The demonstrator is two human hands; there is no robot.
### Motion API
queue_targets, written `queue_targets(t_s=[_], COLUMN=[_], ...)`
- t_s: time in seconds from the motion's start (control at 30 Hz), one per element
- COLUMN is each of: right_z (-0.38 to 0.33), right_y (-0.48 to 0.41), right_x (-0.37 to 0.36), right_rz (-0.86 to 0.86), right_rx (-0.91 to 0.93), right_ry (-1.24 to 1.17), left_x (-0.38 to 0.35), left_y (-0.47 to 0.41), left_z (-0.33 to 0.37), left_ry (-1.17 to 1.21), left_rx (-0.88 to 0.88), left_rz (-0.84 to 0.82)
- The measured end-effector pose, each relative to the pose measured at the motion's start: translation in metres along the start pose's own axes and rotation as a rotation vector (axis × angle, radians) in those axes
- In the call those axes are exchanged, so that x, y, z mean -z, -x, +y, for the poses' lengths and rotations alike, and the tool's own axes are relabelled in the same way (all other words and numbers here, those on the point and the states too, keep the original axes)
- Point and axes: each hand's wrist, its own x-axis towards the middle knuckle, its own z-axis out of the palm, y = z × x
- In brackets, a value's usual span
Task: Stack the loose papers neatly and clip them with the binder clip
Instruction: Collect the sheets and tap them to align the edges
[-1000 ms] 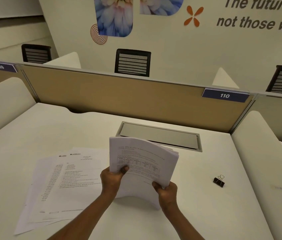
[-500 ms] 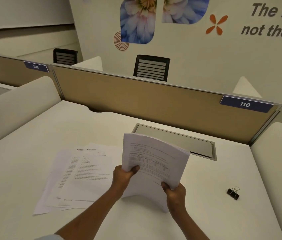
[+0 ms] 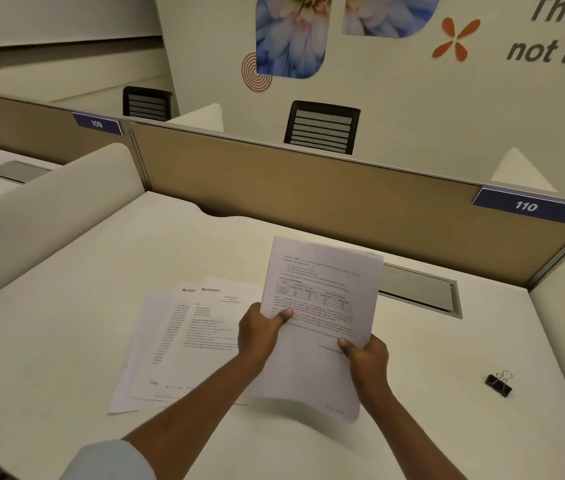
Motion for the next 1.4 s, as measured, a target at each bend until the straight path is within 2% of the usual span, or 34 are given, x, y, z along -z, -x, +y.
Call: queue_targets(t_s=[0.17,0.63,0.87,1.13,1.27,1.4], right_z=[-0.009,0.002,0.017,0.029,0.034,0.038], right_y=[0.002,-0.002,-0.005,-0.007,-0.01,-0.015], right_x=[-0.042,-0.158,-0.185,-0.196,-0.205,-0.213], right_rz=[-0.034,-0.108,-0.142,-0.1,-0.042,-0.024], right_rx=[-0.062,-0.212,-0.261,-0.265,-0.263,-0.262], right_ry=[0.021,0.12,0.186,0.408,0.613,0.664], left_x=[0.04,0.123,0.142,0.135,0.13,0.132], left_y=[-0.023,-0.111,-0.134,-0.139,-0.138,-0.141], left_z=[-0.003,-0.061,-0.086,-0.097,-0.099,-0.103], left_ry=[-0.05,-0.242,-0.532,-0.924,-0.923,-0.827], left_rx=[0.032,0.154,0.124,0.08,0.05,0.043], left_rz=[0.086,-0.012,-0.098,-0.081,-0.075,-0.064])
